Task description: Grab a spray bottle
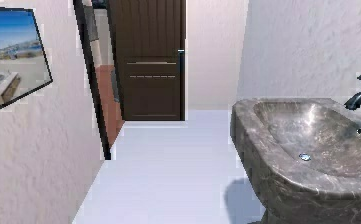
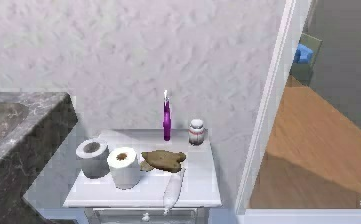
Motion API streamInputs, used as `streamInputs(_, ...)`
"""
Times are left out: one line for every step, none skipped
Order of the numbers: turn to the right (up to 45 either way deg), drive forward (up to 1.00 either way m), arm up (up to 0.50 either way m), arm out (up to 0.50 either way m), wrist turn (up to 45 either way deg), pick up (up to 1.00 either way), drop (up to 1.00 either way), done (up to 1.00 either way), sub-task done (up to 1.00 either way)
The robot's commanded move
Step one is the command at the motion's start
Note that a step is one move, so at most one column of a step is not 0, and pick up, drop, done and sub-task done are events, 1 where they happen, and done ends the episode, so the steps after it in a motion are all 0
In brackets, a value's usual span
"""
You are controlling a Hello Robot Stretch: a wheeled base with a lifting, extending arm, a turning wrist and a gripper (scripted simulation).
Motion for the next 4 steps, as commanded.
streamInputs(0.0,0.00,0.50,0.00,0.0,0.00,0.00,0.00,0.00)
streamInputs(0.0,0.00,0.38,0.00,0.0,0.00,0.00,0.00,0.00)
streamInputs(0.0,0.00,0.00,0.44,0.0,0.00,0.00,0.00,0.00)
streamInputs(0.0,0.00,0.00,0.00,45.0,0.00,0.00,0.00,0.00)
